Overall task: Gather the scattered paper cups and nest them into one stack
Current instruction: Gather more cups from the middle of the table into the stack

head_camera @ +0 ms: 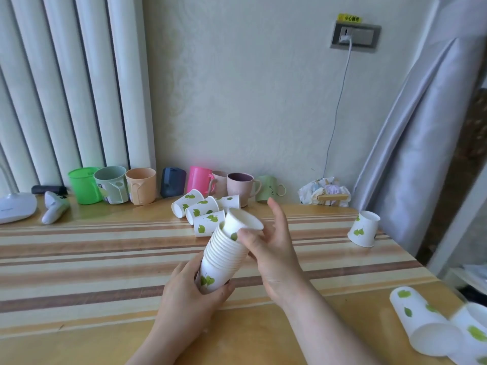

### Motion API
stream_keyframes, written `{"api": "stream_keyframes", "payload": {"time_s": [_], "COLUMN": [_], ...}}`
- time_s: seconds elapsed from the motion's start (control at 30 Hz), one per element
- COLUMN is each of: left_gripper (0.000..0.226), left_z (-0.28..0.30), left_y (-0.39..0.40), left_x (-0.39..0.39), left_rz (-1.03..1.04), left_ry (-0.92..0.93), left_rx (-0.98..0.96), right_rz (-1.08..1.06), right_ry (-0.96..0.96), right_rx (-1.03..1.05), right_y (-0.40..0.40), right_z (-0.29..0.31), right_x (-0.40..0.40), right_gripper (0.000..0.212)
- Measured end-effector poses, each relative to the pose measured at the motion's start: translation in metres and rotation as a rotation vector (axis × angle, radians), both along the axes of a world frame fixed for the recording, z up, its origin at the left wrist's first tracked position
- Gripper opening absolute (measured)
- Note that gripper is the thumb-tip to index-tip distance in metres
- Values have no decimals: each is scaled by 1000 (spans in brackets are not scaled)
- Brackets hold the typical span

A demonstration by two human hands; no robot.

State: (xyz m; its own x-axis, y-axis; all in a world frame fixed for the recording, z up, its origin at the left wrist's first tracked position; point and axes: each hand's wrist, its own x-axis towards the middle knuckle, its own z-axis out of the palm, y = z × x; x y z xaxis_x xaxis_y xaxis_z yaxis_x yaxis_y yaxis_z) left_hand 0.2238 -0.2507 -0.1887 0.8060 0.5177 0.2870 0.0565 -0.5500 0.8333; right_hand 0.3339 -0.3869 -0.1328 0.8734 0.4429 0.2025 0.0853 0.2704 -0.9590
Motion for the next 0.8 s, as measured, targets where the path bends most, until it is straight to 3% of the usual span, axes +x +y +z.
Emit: {"api": "stream_keyframes", "payload": {"time_s": [0.07,0.1,0.2,0.3,0.4,0.43,0.5,0.6,0.7,0.73,0.8], "left_gripper": [45,42,36,51,86,90,74,33,19,17,16], "left_z": [2,4,6,8,3,1,-5,-6,2,5,21], "left_y": [0,-1,-4,-8,-8,-8,-5,-4,-7,-1,19], "left_x": [-1,-1,0,-2,-5,-6,-6,-9,-10,-7,4], "left_rz": [-4,-11,-66,-130,-166,-156,-120,-66,43,127,311], "left_ry": [11,27,95,166,197,190,159,126,127,87,-41], "left_rx": [2,-3,21,97,244,262,227,77,-190,-342,-868], "right_rz": [48,98,212,62,-106,-154,-223,-283,-268,-245,-205], "right_ry": [35,43,-54,-152,-243,-292,-352,-312,-268,-259,-249], "right_rx": [-120,-188,-424,-567,-547,-559,-571,-585,-592,-596,-605], "right_y": [-6,-11,-20,-22,-33,-38,-45,-47,-46,-47,-48], "right_z": [-5,-10,-27,-40,-41,-41,-43,-52,-58,-59,-59], "right_x": [-3,-5,-15,-25,-20,-16,-7,4,10,11,11], "right_gripper": [124,121,70,51,47,45,41,40,47,51,53]}}
